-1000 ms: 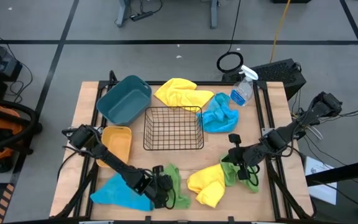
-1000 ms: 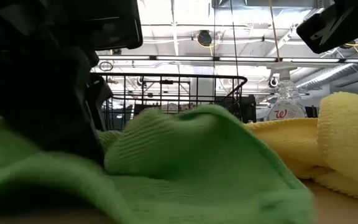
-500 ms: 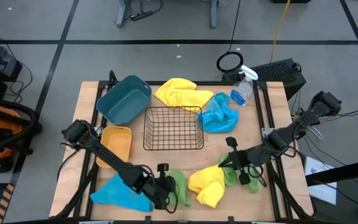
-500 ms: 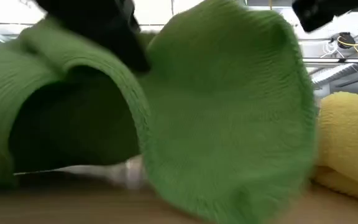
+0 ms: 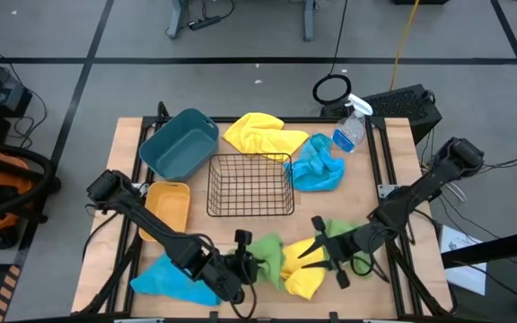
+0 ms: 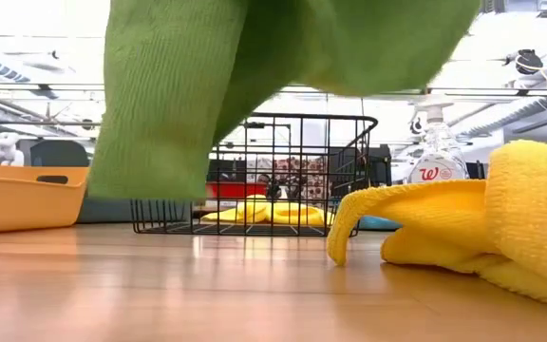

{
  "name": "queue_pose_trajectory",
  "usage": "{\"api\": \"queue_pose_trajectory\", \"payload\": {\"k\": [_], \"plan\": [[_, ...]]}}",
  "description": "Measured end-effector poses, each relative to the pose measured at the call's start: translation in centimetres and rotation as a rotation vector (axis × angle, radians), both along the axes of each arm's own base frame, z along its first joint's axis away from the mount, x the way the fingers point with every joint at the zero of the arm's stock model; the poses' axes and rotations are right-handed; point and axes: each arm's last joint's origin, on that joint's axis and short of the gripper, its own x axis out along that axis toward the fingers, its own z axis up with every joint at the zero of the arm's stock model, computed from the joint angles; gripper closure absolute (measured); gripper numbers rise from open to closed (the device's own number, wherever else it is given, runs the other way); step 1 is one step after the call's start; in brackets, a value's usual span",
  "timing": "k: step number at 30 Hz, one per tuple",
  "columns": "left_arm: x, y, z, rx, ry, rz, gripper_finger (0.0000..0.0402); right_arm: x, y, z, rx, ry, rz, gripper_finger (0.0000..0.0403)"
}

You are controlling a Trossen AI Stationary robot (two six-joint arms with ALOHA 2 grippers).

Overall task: Sort microfiber towel by color & place in baskets
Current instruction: Put the left green microfiber towel into the black wire basket

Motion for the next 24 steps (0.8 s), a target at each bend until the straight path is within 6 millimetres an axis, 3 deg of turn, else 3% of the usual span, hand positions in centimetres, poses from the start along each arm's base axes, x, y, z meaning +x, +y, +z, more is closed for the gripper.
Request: {"api": "queue_pose_trajectory", "payload": {"k": [7,14,18,24], "plan": [[0.5,-0.2,2.1,0.092,-0.045,-0.063,0.0391,1.3,0.8,-0.6,0.039,-0.084,-0.037,0.0176],[0.7,-0.2,3.4,0.229,-0.07,-0.128,0.0391,1.9,0.4,-0.7,0.042,-0.115,-0.167,0.0078],[0.9,0.1,3.6,0.321,-0.074,-0.125,0.0391,2.0,0.3,-0.7,0.058,-0.11,-0.144,0.0053],[1.8,1.8,3.7,0.348,-0.076,-0.05,0.0391,2.0,0.3,-0.7,0.024,-0.124,-0.143,0.005]]}}
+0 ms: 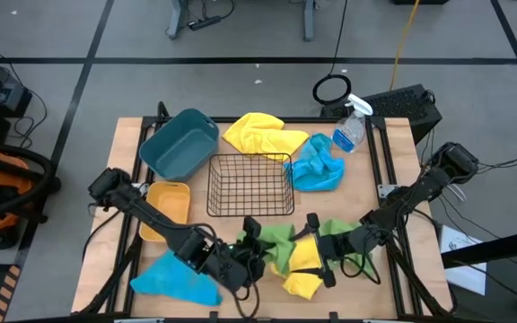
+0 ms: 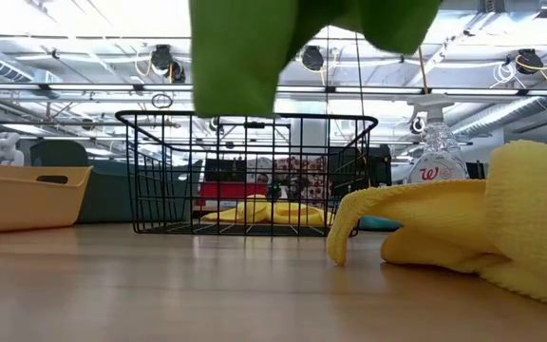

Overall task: Sort microfiber towel by color & place in baskets
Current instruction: Put the left green microfiber towel into the black wire basket

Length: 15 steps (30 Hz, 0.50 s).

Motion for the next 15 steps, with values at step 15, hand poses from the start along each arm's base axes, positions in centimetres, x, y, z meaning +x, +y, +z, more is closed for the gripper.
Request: {"api": "queue_pose_trajectory", "payload": {"k": [15], "plan": [[1.6,0.9,1.1,-0.139,-0.103,-0.051,0.0391,0.9,-1.8,-0.5,-0.129,0.023,-0.162,0.006]]}}
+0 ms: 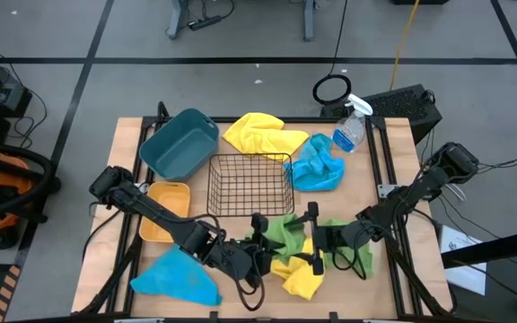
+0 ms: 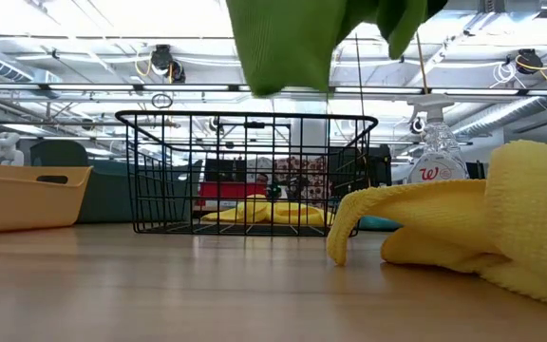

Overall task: Sort microfiber towel by color & place in baskets
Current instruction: Put the left green microfiber towel into the black wire basket

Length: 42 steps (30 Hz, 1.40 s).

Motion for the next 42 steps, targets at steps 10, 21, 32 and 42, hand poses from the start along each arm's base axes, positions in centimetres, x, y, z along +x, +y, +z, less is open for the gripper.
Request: {"api": "queue_pose_trajectory", "payload": {"k": [10,21,32,42], "plan": [[0.0,-0.6,0.1,-0.231,0.024,-0.107,0.0308,0.0,0.3,-0.1,0.024,0.018,0.163,0.0238],[0.0,-0.6,0.0,-0.278,0.028,-0.078,0.0148,0.0,0.4,-0.3,-0.019,0.037,0.191,0.0381],[-0.9,-1.2,-0.6,-0.232,0.05,0.027,0.0134,-0.4,0.1,-0.7,-0.037,0.104,0.159,0.0395],[-2.2,-2.5,-0.4,-0.14,0.002,0.114,0.0134,-2.4,-0.9,1.9,-0.044,0.076,0.169,0.0392]]}}
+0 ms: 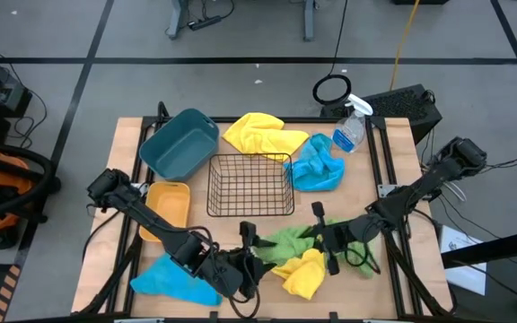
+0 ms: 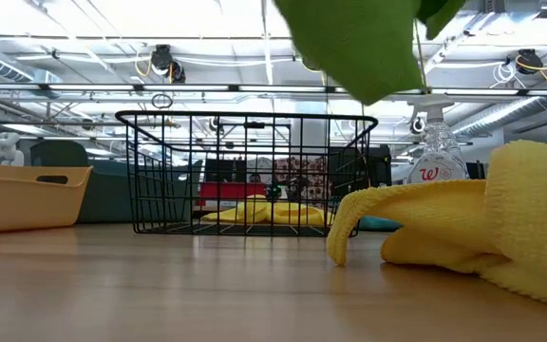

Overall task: Sort microfiber towel by color & place in baskets
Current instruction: Put the left green microfiber towel into the black wire basket

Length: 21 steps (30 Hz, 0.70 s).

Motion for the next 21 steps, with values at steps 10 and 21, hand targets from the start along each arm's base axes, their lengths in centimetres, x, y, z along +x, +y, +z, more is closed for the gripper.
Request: {"api": "queue_pose_trajectory", "payload": {"k": [10,21], "plan": [[-2.5,-2.4,0.9,0.02,-0.01,-0.071,0.0134,-4.1,-0.7,2.0,-0.049,0.058,0.084,0.0392],[-0.6,-0.1,0.9,0.053,-0.043,0.038,0.0134,-4.9,0.5,2.4,-0.139,-0.002,0.383,0.0392]]}}
